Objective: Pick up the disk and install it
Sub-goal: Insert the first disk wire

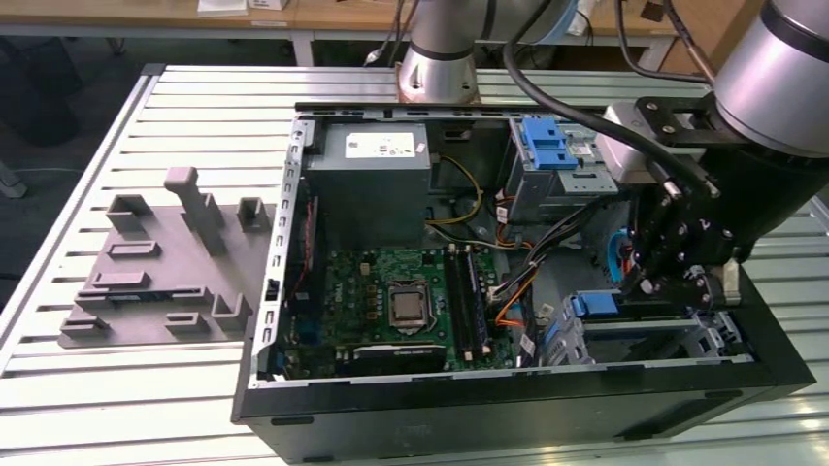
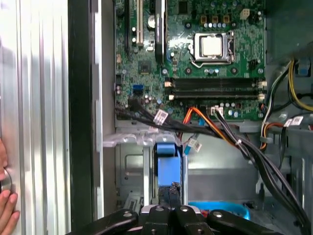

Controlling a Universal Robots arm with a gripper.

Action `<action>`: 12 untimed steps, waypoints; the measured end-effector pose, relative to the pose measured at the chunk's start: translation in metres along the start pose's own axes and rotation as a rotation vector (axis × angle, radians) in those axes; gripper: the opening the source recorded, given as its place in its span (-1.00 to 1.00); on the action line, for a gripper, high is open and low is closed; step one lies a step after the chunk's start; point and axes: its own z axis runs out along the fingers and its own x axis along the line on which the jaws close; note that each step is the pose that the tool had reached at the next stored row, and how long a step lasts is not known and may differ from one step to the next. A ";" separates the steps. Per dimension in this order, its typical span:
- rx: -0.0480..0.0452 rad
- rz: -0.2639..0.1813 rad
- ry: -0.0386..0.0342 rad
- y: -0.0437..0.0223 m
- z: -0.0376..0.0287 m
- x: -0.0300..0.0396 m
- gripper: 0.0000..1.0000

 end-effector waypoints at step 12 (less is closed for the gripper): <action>0.0002 0.000 0.0001 -0.0171 -0.0096 -0.0022 -0.79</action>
